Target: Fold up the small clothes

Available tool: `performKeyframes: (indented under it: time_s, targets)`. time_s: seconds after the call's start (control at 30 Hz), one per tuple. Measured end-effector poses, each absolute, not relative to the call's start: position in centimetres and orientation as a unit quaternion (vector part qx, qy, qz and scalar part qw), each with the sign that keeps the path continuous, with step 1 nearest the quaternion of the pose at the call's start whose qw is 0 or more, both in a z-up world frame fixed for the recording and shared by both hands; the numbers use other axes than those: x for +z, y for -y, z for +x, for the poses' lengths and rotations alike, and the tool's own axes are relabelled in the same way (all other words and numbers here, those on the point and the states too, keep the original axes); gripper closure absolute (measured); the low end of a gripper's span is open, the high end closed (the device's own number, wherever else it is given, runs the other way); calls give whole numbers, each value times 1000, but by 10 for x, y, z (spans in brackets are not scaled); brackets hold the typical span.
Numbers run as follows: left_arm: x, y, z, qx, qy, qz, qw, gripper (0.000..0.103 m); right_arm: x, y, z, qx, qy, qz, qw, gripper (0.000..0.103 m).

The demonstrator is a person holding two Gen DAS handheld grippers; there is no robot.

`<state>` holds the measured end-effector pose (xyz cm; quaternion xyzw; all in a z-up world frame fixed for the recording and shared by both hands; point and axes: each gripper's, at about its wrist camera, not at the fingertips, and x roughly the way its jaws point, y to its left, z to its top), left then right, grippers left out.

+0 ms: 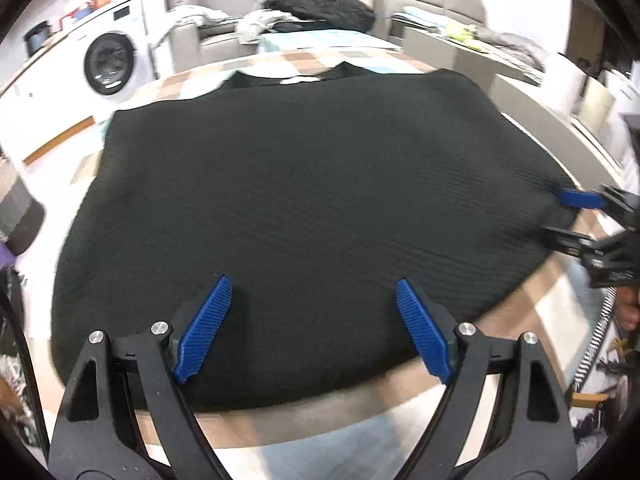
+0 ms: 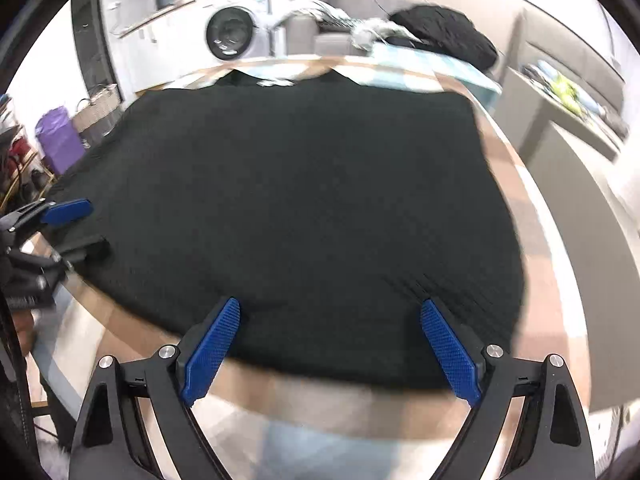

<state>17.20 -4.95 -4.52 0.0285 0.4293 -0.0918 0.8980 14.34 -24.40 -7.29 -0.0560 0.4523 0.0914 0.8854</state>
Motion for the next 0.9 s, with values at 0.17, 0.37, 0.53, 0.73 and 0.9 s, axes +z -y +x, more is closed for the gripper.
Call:
performKeyframes:
  time_s: [0.17, 0.37, 0.53, 0.73, 0.9]
  targets:
    - [-42, 22, 189, -68, -436, 1, 897, 20, -60, 246, 149, 96, -445, -35, 890, 10]
    - [-44, -6, 209, -32, -440, -18, 897, 20, -55, 233, 202, 86, -436, -13, 896, 10]
    - [-50, -26, 210, -14, -439, -27, 898, 20, -61, 227, 229, 76, -452, -22, 889, 10]
    - [-48, -27, 200, -20, -438, -16, 899, 20, -67, 252, 227, 37, -462, -24, 886, 11]
    - [-45, -33, 203, 2, -435, -21, 900, 20, -65, 265, 221, 21, -463, -13, 886, 10]
